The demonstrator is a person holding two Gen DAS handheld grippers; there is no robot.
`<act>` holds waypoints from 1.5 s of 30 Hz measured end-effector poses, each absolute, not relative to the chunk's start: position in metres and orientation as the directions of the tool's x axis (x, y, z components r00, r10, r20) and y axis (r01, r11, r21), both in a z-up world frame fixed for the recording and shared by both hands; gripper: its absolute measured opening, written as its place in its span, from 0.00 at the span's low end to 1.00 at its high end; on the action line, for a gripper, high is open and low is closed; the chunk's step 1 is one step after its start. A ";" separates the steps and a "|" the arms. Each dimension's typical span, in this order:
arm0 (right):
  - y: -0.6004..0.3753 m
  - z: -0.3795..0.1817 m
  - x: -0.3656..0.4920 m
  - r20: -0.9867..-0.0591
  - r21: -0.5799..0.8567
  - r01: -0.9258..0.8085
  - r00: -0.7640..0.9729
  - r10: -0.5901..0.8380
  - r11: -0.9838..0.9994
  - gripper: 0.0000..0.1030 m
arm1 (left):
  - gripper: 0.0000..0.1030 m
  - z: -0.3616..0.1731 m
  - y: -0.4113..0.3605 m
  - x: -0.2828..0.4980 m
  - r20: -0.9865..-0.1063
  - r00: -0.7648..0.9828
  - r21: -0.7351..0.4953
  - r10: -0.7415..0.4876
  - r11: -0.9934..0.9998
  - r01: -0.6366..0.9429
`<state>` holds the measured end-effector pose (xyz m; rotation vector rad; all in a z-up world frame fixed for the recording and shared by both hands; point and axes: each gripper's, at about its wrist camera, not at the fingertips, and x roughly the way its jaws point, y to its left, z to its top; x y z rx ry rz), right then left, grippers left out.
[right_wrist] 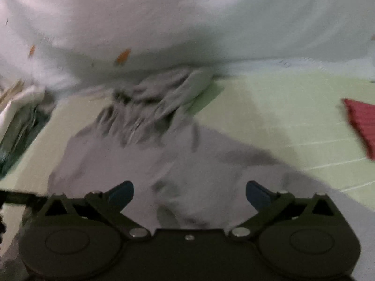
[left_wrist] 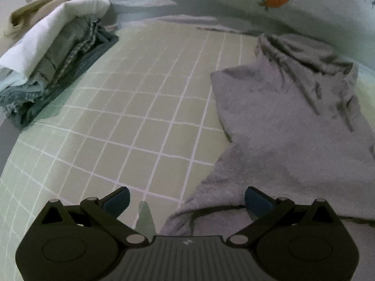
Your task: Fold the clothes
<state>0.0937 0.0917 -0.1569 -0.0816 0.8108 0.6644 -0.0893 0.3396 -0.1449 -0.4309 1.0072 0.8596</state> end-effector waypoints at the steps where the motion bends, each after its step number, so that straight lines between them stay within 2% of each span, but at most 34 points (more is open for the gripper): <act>1: 0.082 -0.158 0.097 -0.694 0.174 -0.546 0.523 0.495 0.820 1.00 | 1.00 -0.141 0.339 -0.089 -0.868 0.266 0.052 0.419 0.609 -0.792; 8: 0.013 -0.177 0.122 -0.698 0.143 -0.269 0.656 0.289 0.953 1.00 | 1.00 -0.115 0.321 -0.058 -0.843 0.354 0.042 0.405 0.706 -0.707; 11: -0.014 -0.194 0.129 -0.700 0.119 -0.172 0.684 0.205 0.978 1.00 | 1.00 -0.115 0.305 -0.036 -0.845 0.404 0.013 0.351 0.769 -0.639; 20: -0.015 -0.215 0.122 -0.647 0.005 -0.170 0.751 0.133 0.985 1.00 | 1.00 -0.114 0.260 0.027 -0.839 0.520 -0.075 0.162 0.912 -0.404; 25: -0.015 -0.217 0.120 -0.625 0.004 -0.170 0.768 0.135 0.985 1.00 | 0.98 -0.116 0.239 0.058 -0.832 0.551 -0.117 0.062 0.952 -0.283; 27: -0.014 -0.216 0.120 -0.624 0.003 -0.169 0.770 0.133 0.986 1.00 | 0.89 -0.120 0.235 0.065 -0.834 0.550 -0.128 0.042 0.955 -0.266; 29: -0.014 -0.216 0.120 -0.623 0.001 -0.168 0.771 0.132 0.986 1.00 | 0.73 -0.124 0.231 0.071 -0.836 0.548 -0.139 0.021 0.959 -0.249; 30: -0.014 -0.216 0.120 -0.623 0.001 -0.168 0.771 0.132 0.986 1.00 | 0.69 -0.127 0.229 0.074 -0.837 0.547 -0.144 0.011 0.960 -0.240; 32: -0.013 -0.216 0.119 -0.622 0.000 -0.167 0.772 0.130 0.986 1.00 | 0.43 -0.131 0.225 0.081 -0.839 0.544 -0.155 -0.009 0.962 -0.223; 33: -0.013 -0.216 0.119 -0.622 -0.001 -0.167 0.772 0.130 0.986 1.00 | 0.35 -0.133 0.223 0.084 -0.839 0.543 -0.162 -0.020 0.963 -0.215; 34: -0.013 -0.216 0.119 -0.622 -0.001 -0.167 0.772 0.130 0.986 1.00 | 0.22 -0.134 0.222 0.086 -0.840 0.542 -0.171 -0.033 0.964 -0.206; 35: -0.012 -0.216 0.119 -0.622 -0.002 -0.167 0.772 0.130 0.986 1.00 | 0.17 -0.135 0.221 0.086 -0.841 0.540 -0.173 -0.039 0.964 -0.200; 36: -0.012 -0.216 0.119 -0.622 -0.002 -0.167 0.772 0.129 0.986 1.00 | 0.16 -0.135 0.220 0.086 -0.840 0.541 -0.164 -0.034 0.967 -0.195; 38: -0.012 -0.216 0.119 -0.622 -0.002 -0.166 0.773 0.129 0.986 1.00 | 0.04 -0.134 0.219 0.085 -0.837 0.547 -0.149 -0.025 0.972 -0.183; 45: -0.012 -0.215 0.119 -0.621 -0.002 -0.164 0.773 0.127 0.986 1.00 | 0.03 -0.122 0.225 0.075 -0.820 0.572 -0.115 0.024 0.972 -0.206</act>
